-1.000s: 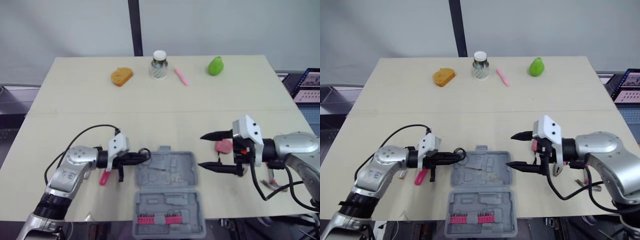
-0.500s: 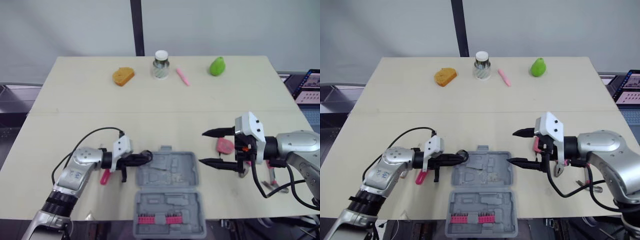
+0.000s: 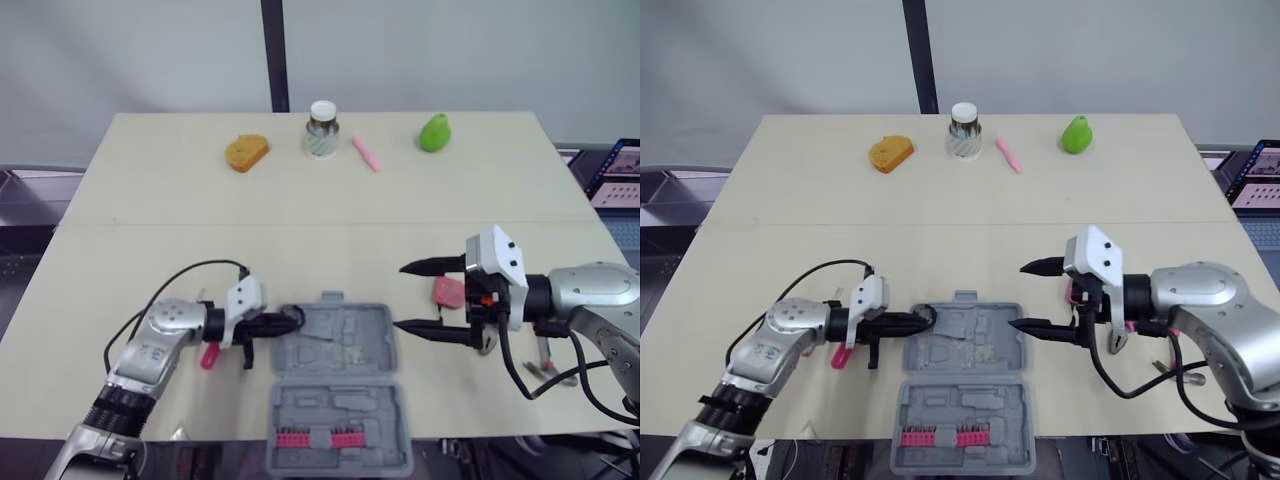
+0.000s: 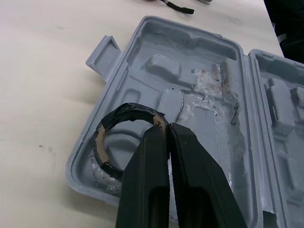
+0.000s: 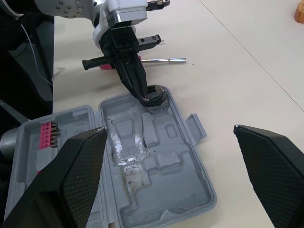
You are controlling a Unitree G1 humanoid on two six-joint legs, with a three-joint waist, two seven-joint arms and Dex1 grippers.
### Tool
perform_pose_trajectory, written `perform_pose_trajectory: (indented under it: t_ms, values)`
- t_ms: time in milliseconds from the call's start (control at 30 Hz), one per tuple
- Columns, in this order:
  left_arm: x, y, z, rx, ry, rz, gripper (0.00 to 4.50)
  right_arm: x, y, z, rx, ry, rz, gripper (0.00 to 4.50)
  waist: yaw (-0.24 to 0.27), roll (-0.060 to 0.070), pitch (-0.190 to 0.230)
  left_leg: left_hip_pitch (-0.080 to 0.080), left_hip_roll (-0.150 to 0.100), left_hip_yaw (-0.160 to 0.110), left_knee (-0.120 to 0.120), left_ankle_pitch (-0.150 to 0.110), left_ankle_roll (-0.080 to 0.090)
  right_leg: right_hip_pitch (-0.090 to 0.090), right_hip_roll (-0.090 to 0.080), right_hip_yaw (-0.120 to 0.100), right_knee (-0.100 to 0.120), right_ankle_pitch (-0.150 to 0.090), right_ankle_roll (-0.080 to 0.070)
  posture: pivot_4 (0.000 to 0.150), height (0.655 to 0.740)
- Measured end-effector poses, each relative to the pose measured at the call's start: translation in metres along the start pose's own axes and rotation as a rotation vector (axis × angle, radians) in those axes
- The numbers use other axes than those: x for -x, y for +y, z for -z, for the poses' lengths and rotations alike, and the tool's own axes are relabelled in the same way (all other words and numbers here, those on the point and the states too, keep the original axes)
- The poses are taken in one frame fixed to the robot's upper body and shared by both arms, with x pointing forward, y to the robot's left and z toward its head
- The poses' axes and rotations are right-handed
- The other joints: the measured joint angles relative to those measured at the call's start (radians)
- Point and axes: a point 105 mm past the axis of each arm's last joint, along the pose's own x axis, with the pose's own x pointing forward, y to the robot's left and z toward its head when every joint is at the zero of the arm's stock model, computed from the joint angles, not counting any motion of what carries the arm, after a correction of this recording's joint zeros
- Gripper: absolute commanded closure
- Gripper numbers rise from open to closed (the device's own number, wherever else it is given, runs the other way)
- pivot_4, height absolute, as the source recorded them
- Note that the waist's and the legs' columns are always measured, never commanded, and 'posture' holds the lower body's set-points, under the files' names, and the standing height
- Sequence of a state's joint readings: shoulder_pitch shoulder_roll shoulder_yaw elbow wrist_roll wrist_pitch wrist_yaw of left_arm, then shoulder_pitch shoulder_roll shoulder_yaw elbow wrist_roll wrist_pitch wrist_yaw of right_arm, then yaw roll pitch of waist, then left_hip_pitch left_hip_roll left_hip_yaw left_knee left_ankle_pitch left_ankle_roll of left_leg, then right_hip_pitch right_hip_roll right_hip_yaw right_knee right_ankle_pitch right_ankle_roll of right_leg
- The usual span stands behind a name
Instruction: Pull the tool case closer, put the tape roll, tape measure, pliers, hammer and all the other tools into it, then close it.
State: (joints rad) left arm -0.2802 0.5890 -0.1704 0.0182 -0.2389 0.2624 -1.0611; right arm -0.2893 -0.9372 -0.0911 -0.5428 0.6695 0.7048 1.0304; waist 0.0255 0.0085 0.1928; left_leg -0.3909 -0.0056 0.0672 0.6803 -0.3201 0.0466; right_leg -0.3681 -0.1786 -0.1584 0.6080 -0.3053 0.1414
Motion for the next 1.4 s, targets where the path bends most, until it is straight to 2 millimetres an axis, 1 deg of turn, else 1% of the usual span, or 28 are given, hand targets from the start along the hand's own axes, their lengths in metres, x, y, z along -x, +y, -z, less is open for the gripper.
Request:
perform_pose_trajectory:
  t_ms: [300, 533, 1267, 1367, 1400]
  values:
    - [0.000, 0.002, 0.005, 0.019, 0.010, -0.018, 4.44, 0.000, -0.001, 0.000, 0.000, -0.001, 0.007, 0.00, 0.000, 0.000, 0.000, 0.000, 0.000, 0.000, 0.000, 0.000, 0.000, 0.000, 0.000, 0.000, 0.000, 0.000, 0.000, 0.150, 0.7400]
    - [-0.004, 0.002, 0.007, 0.030, 0.003, -0.019, 4.44, -0.001, -0.001, 0.000, -0.001, -0.001, 0.008, 0.00, 0.000, 0.000, 0.000, 0.000, 0.000, 0.000, 0.000, 0.000, 0.000, 0.000, 0.000, 0.000, 0.000, 0.000, 0.000, 0.150, 0.7400]
    - [-0.004, 0.005, 0.011, 0.019, 0.037, -0.042, 4.44, -0.002, 0.000, 0.000, -0.002, -0.008, 0.007, 0.00, 0.000, 0.000, 0.000, 0.000, 0.000, 0.000, 0.000, 0.000, 0.000, 0.000, 0.000, 0.000, 0.000, 0.000, 0.000, 0.150, 0.7400]
    - [-0.006, 0.006, 0.008, 0.016, 0.028, -0.042, 3.43, -0.002, 0.000, 0.000, -0.002, -0.009, 0.008, 0.00, 0.000, 0.000, 0.000, 0.000, 0.000, 0.000, 0.000, 0.000, 0.000, 0.000, 0.000, 0.000, 0.000, 0.000, 0.000, 0.150, 0.7400]
    - [-0.007, 0.007, 0.006, 0.013, 0.024, -0.042, 2.94, -0.002, 0.000, 0.000, -0.001, -0.009, 0.008, 0.00, 0.000, 0.000, 0.000, 0.000, 0.000, 0.000, 0.000, 0.000, 0.000, 0.000, 0.000, 0.000, 0.000, 0.000, 0.000, 0.150, 0.7400]
